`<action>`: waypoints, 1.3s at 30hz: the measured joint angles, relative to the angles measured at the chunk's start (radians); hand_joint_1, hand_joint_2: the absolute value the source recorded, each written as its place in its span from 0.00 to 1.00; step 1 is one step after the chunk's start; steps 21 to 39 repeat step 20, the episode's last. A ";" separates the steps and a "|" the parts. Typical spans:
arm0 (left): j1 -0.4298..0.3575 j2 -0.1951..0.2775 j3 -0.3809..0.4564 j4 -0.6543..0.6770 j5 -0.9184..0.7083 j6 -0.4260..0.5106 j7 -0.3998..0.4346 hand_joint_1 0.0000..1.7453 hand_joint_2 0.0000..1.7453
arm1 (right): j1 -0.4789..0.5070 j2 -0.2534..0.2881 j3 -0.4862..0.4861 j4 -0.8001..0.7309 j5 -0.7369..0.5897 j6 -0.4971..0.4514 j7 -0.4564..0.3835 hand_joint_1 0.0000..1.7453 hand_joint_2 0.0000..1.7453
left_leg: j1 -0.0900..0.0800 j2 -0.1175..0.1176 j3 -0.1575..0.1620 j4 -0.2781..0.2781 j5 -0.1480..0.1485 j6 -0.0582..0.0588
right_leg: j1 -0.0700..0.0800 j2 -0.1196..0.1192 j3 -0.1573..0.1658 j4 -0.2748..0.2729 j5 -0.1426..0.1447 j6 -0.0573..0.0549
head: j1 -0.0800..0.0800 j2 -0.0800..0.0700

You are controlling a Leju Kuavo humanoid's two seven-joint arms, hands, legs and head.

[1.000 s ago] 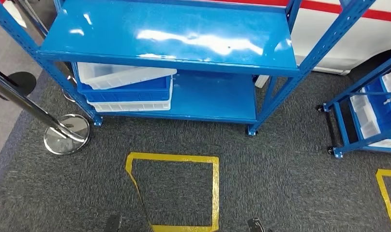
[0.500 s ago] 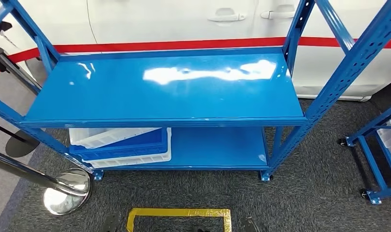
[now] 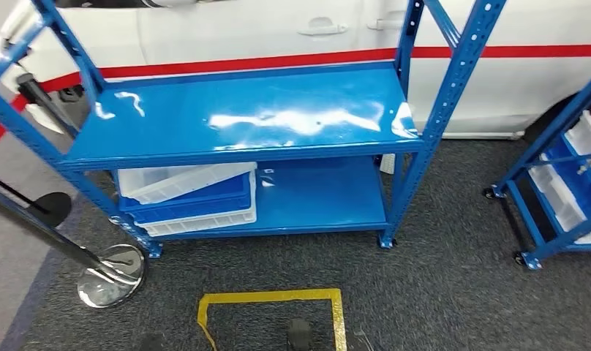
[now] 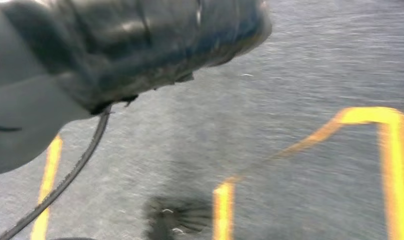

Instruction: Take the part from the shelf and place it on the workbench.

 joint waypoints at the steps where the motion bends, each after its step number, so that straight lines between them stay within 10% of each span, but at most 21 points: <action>1: 0.002 -0.001 0.000 -0.001 -0.009 0.004 0.001 0.00 0.00 | 0.000 0.000 0.000 -0.001 0.001 0.000 -0.005 0.00 0.00 | 0.014 0.000 -0.031 0.003 0.025 -0.010 | -0.005 0.003 -0.022 0.146 -0.110 0.013 | 0.005 0.000; 2: 0.004 -0.002 -0.001 -0.003 -0.016 0.006 0.003 0.00 0.00 | -0.003 -0.002 0.000 -0.003 0.003 0.000 -0.010 0.00 0.00 | 0.027 0.001 -0.064 0.010 0.049 -0.026 | -0.012 0.003 -0.034 0.291 -0.188 0.027 | 0.011 0.000; 4: -0.002 -0.006 -0.004 -0.007 -0.027 0.010 0.008 0.00 0.00 | -0.016 -0.007 0.000 -0.007 0.008 0.000 -0.016 0.00 0.00 | 0.052 0.003 -0.124 0.036 0.078 -0.057 | -0.027 0.002 -0.008 0.454 -0.221 0.055 | 0.016 0.000; 6: -0.009 -0.008 -0.009 -0.008 -0.035 0.025 0.021 0.00 0.00 | -0.026 -0.010 0.000 -0.012 0.012 -0.003 -0.017 0.00 0.00 | 0.083 0.005 -0.199 0.095 0.089 -0.091 | -0.050 0.002 0.086 0.468 -0.182 0.095 | 0.022 0.000; 8: -0.013 -0.004 -0.014 -0.009 -0.041 0.050 0.041 0.00 0.00 | -0.032 -0.007 0.000 -0.017 0.017 -0.006 -0.015 0.00 0.00 | 0.103 0.005 -0.282 0.192 0.079 -0.130 | -0.071 0.007 0.230 0.356 -0.253 0.138 | 0.039 0.000; 11: -0.014 -0.001 -0.017 -0.011 -0.046 0.074 0.060 0.00 0.00 | -0.031 0.000 0.000 -0.021 0.025 -0.008 -0.010 0.00 0.00 | 0.110 -0.005 -0.351 0.312 0.056 -0.169 | -0.076 0.003 0.327 0.262 -0.430 0.075 | 0.055 0.000; 12: -0.015 -0.002 -0.019 -0.012 -0.046 0.077 0.062 0.00 0.00 | -0.031 0.000 0.000 -0.021 0.028 -0.009 -0.007 0.00 0.00 | 0.110 -0.008 -0.360 0.327 0.055 -0.176 | -0.079 -0.002 0.313 0.286 -0.436 0.051 | 0.051 0.000; 16: -0.018 -0.004 -0.029 -0.014 -0.045 0.080 0.065 0.00 0.00 | -0.032 0.001 0.000 -0.023 0.037 -0.013 0.002 0.00 0.00 | 0.110 -0.011 -0.392 0.385 -0.004 -0.170 | -0.071 -0.012 0.275 0.316 -0.428 0.026 | 0.032 0.000; 39: -0.018 -0.004 -0.029 -0.014 -0.045 0.081 0.065 0.00 0.00 | -0.031 0.001 0.000 -0.023 0.039 -0.014 0.003 0.00 0.00 | 0.109 -0.011 -0.396 0.396 -0.015 -0.167 | -0.070 -0.012 0.274 0.316 -0.427 0.026 | 0.031 0.000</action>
